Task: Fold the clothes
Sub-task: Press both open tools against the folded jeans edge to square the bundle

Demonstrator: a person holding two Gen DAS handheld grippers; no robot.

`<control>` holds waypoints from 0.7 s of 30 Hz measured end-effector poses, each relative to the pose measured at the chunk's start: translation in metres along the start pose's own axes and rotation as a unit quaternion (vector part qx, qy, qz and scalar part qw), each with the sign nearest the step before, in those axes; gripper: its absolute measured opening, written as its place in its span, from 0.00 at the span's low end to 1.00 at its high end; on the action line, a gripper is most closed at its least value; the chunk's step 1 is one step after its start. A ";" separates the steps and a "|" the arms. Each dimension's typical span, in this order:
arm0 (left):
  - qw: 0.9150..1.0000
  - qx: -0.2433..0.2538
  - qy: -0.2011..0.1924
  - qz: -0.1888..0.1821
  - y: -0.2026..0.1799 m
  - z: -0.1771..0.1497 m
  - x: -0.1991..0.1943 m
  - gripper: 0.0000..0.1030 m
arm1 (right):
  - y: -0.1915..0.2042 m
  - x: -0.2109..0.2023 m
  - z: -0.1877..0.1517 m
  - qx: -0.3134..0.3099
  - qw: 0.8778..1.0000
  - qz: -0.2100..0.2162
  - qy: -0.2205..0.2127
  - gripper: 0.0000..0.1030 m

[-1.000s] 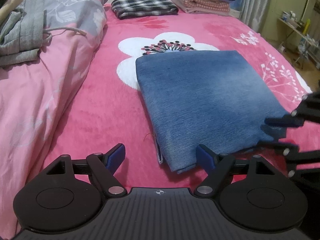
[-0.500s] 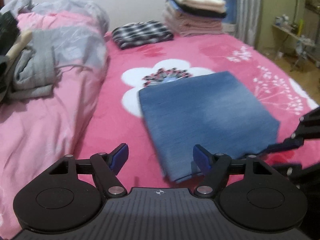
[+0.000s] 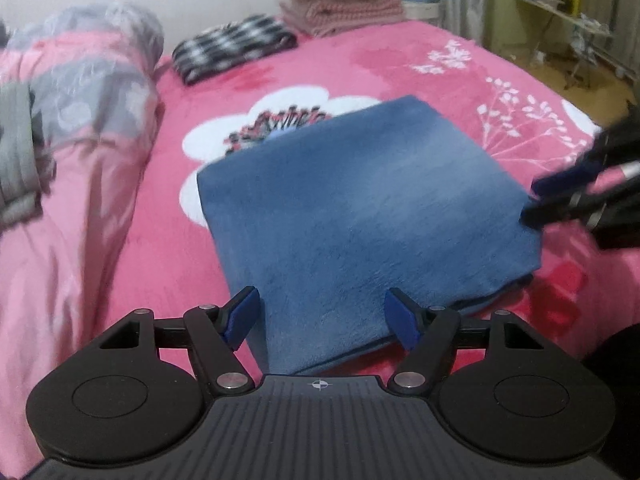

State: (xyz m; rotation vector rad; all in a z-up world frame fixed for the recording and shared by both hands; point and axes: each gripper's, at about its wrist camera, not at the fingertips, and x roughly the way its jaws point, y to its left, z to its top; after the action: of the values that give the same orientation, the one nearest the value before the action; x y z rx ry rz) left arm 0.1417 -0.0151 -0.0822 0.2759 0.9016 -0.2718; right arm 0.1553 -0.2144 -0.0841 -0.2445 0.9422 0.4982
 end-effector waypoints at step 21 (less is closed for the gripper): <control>0.999 -0.042 0.007 -0.013 0.008 -0.006 0.003 0.74 | -0.003 0.029 0.015 0.025 1.000 -0.004 -0.016 0.26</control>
State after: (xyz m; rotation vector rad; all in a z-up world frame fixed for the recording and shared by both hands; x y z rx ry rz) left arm 0.1420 -0.0061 -0.0871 0.1882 0.9296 -0.2561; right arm 0.1815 -0.2016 -0.0989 -0.1946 0.9204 0.4702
